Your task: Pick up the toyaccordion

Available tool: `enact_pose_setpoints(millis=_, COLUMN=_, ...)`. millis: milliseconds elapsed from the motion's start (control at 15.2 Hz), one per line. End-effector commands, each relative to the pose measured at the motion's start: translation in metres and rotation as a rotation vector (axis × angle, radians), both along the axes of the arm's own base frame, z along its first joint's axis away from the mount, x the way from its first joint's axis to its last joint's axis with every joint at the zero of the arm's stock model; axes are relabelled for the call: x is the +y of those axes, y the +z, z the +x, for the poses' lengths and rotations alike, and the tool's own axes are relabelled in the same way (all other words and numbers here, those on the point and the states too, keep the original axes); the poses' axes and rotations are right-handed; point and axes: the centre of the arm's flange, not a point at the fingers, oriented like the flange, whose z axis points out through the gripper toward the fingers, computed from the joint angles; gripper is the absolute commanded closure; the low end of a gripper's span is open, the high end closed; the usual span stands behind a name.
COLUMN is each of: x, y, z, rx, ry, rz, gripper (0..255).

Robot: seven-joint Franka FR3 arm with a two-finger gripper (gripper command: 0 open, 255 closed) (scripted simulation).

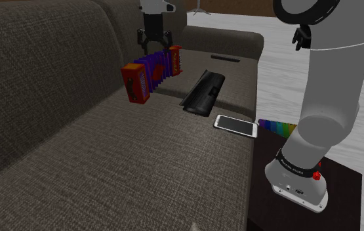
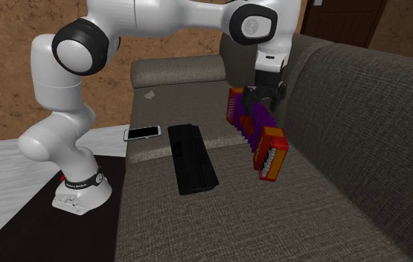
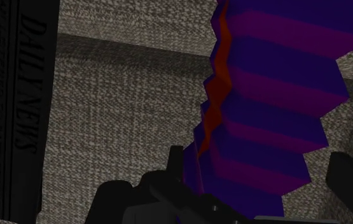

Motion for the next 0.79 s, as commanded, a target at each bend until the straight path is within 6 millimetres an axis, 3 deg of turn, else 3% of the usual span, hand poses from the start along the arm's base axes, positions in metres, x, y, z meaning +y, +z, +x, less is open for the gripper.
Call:
enact_pose_setpoints(millis=0, x=0.000, y=-0.011, z=0.001, rx=0.000, ry=-0.002, rz=0.000, gripper=0)
enact_pose_setpoints(millis=132, x=0.000, y=-0.025, z=0.001, rx=0.000, ry=-0.002, rz=0.000, gripper=0)
enact_pose_setpoints(millis=264, x=0.000, y=-0.025, z=0.001, rx=0.000, ry=-0.002, rz=0.000, gripper=0)
enact_pose_setpoints(millis=330, x=0.001, y=-0.025, z=0.001, rx=0.000, ry=-0.002, rz=0.000, gripper=255)
enact_pose_setpoints(millis=726, x=0.001, y=-0.025, z=0.001, rx=0.000, ry=-0.002, rz=0.000, gripper=255)
